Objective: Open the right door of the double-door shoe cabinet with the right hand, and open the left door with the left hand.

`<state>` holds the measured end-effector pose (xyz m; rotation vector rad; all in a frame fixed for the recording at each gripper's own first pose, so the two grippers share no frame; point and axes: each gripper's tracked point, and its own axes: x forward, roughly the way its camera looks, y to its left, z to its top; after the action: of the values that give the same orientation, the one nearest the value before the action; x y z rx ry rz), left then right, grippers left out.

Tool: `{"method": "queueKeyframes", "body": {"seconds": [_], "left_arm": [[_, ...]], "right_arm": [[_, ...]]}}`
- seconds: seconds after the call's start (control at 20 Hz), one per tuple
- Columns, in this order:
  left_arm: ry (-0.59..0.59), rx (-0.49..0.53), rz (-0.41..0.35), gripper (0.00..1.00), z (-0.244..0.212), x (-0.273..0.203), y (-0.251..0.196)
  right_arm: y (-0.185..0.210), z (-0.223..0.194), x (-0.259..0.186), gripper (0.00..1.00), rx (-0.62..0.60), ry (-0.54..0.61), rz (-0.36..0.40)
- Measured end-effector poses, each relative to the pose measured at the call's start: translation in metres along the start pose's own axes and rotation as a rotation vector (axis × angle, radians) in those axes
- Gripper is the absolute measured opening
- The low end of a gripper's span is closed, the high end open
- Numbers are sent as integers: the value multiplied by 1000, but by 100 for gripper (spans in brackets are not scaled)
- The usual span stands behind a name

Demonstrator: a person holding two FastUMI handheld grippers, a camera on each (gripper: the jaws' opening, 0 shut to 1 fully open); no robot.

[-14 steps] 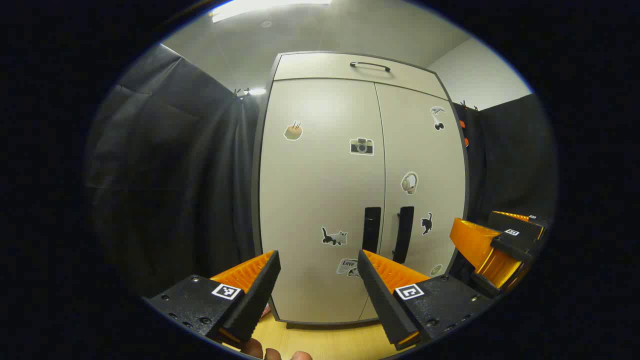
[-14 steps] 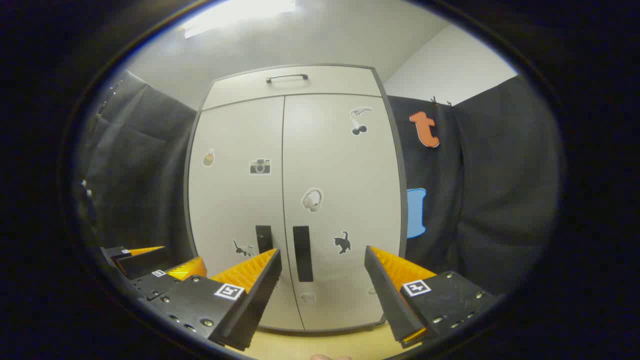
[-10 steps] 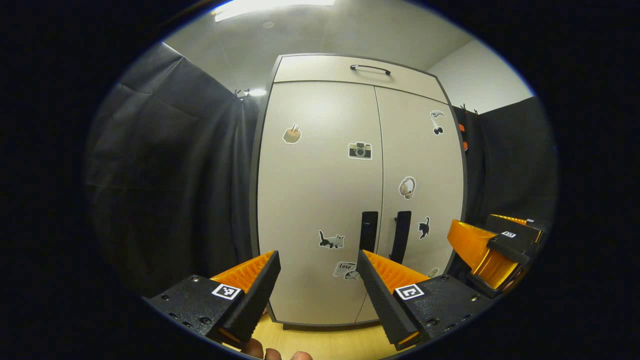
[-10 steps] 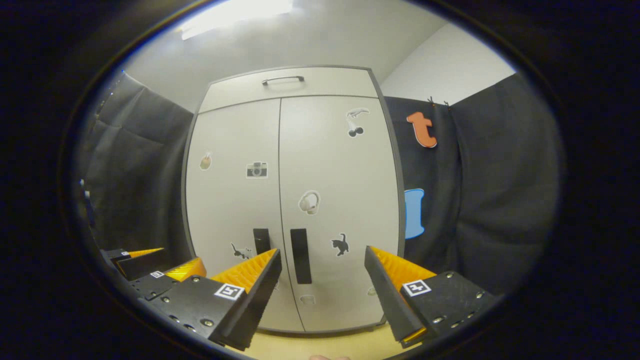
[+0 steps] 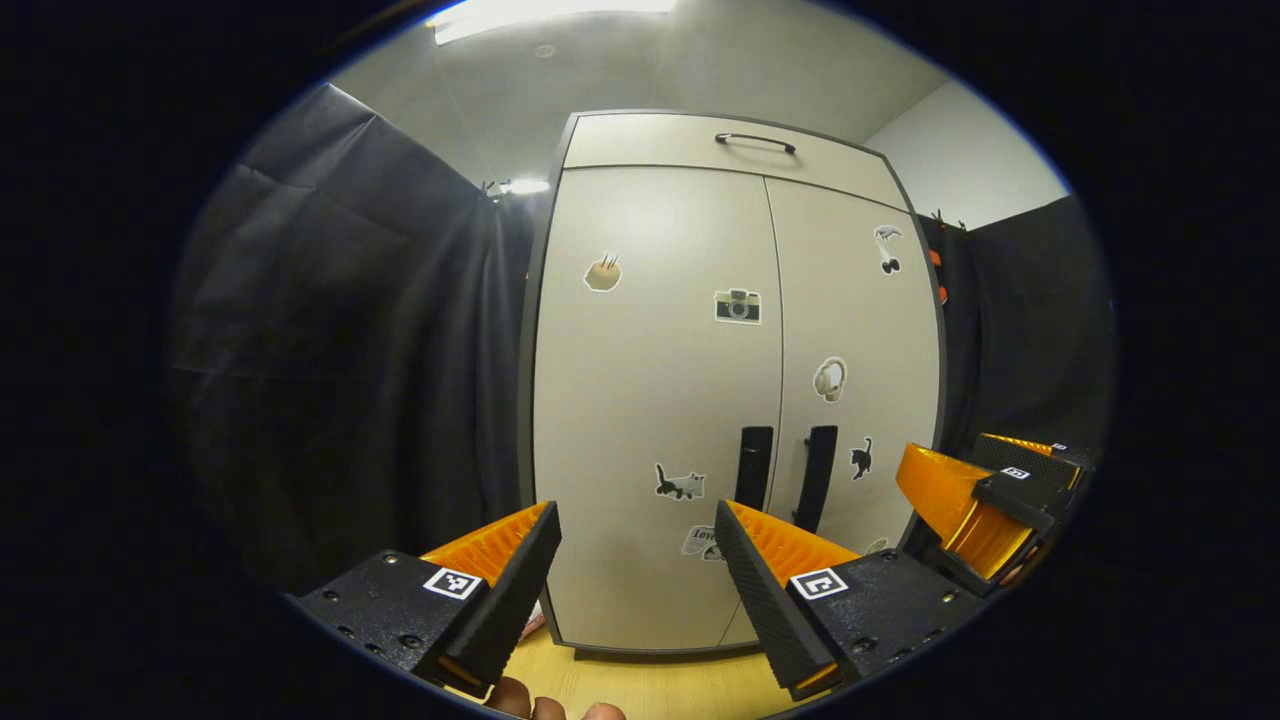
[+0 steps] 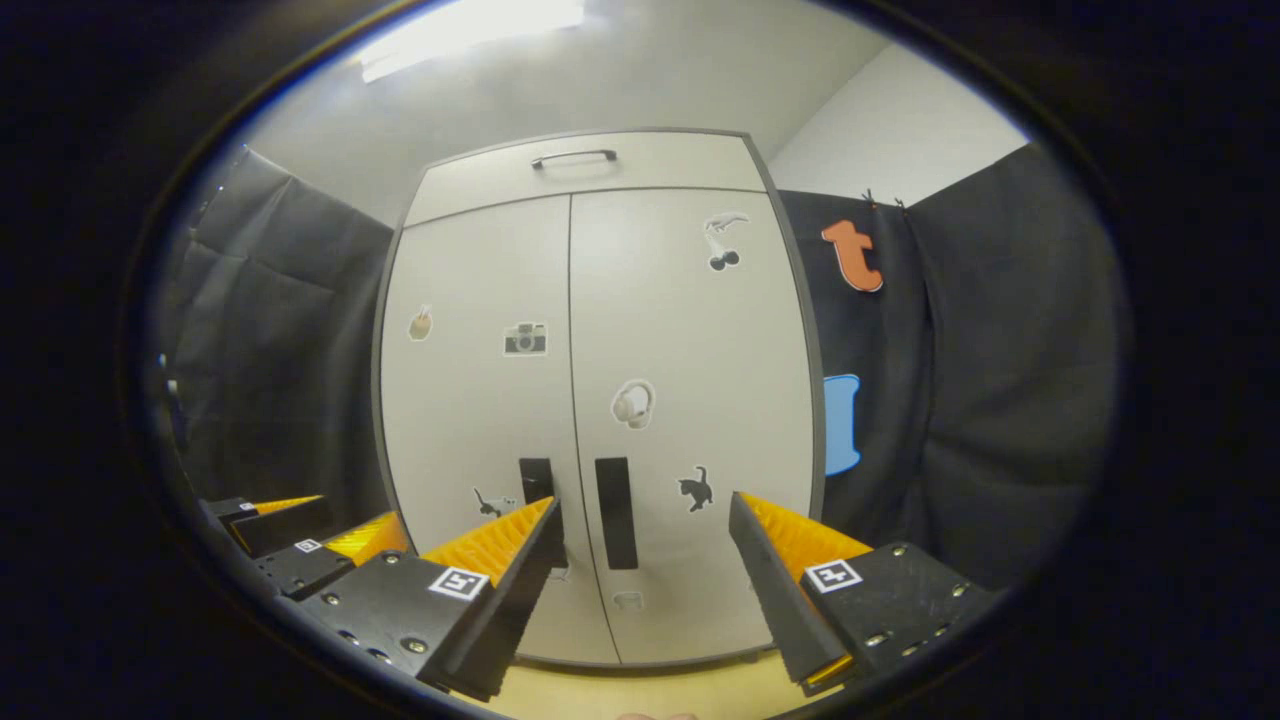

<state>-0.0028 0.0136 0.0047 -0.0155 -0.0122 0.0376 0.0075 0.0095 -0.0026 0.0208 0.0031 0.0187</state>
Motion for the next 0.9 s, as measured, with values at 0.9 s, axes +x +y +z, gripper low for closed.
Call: {"method": "queueKeyframes", "body": {"seconds": [0.9], "left_arm": [[13, 3, 7, 96, -9, 21, 7]], "right_arm": [[0, -25, 22, 86, -15, 44, -15]]}}
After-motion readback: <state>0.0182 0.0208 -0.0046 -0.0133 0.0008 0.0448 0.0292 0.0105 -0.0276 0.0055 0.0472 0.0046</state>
